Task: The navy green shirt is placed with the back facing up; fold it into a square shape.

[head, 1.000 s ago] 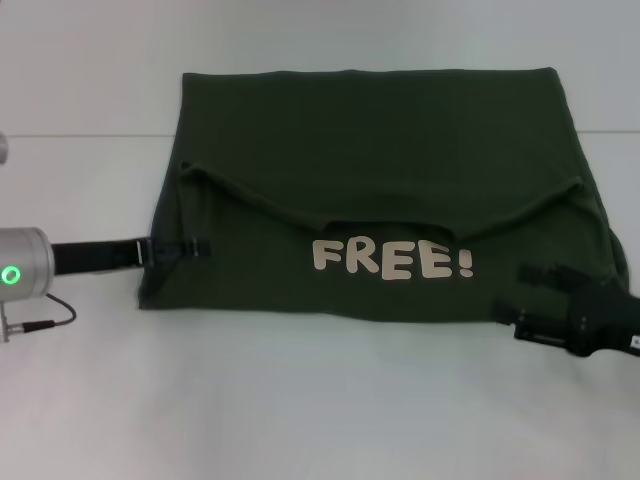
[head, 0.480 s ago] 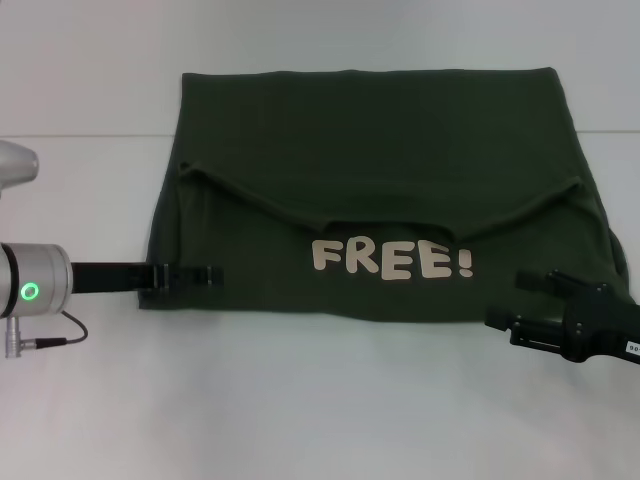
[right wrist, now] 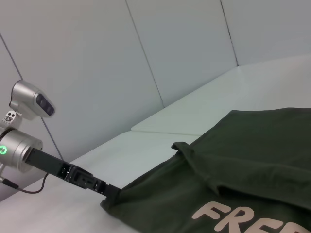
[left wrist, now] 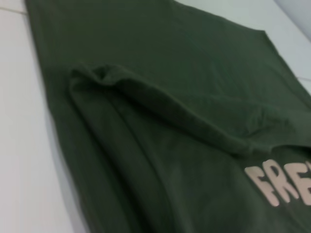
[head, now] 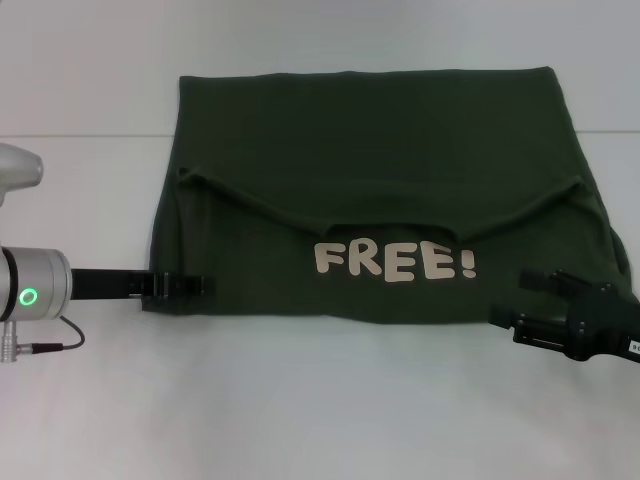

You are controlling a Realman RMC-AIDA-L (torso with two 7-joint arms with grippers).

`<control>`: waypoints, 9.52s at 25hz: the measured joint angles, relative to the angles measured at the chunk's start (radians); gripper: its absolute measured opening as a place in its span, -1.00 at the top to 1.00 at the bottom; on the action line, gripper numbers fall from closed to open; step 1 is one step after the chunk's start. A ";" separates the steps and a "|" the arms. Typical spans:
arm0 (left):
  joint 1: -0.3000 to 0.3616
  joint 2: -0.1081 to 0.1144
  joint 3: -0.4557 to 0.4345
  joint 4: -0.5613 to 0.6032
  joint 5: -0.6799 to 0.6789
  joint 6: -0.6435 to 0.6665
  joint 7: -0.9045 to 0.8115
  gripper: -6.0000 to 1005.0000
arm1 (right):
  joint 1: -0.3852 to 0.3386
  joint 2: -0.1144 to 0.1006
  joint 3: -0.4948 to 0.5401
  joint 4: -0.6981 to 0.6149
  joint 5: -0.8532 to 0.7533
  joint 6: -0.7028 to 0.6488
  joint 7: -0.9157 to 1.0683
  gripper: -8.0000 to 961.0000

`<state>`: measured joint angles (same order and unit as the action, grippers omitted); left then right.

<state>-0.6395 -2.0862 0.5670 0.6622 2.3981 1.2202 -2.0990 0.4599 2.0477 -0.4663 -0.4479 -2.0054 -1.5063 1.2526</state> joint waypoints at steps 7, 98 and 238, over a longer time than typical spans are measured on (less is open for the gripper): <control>-0.007 0.000 0.009 0.000 0.039 -0.023 0.004 0.18 | -0.013 -0.001 0.034 -0.003 0.002 -0.004 0.012 -0.93; -0.012 0.076 -0.176 0.097 0.399 0.826 0.087 0.94 | 0.093 -0.122 -0.142 -0.282 -0.756 -0.428 0.823 0.92; -0.035 0.009 0.019 -0.064 0.343 0.589 -0.229 0.93 | 0.131 -0.210 0.155 -0.112 -0.352 -0.175 0.934 0.92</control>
<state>-0.6741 -2.0770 0.5857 0.5981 2.7406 1.8097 -2.3278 0.5905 1.8375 -0.3113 -0.5602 -2.3572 -1.6815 2.1868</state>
